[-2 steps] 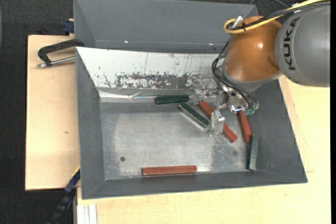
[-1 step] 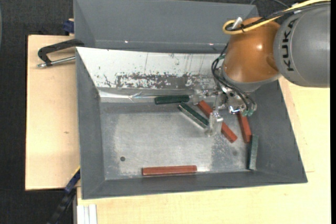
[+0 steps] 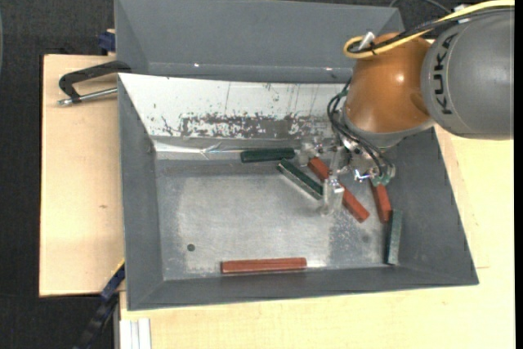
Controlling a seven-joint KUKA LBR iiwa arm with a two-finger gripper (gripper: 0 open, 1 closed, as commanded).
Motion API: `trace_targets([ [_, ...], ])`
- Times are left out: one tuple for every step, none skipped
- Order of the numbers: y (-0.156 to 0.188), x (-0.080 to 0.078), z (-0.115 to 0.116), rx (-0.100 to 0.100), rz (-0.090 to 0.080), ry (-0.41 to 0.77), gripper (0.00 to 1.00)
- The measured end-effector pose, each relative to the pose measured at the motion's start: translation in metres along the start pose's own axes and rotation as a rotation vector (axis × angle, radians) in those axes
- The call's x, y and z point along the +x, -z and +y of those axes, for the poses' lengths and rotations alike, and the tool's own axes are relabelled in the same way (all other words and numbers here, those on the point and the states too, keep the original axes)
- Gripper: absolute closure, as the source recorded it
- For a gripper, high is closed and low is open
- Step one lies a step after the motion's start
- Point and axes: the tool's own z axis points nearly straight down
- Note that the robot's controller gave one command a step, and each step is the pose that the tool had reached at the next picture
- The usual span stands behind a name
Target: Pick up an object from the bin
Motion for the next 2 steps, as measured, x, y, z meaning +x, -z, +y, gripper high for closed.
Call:
trace_targets([
  [-0.0186,-0.0168,0.0220,0.000,-0.004,-0.044,1.00],
  [-0.0186,-0.0168,0.0220,0.000,-0.004,-0.044,1.00],
])
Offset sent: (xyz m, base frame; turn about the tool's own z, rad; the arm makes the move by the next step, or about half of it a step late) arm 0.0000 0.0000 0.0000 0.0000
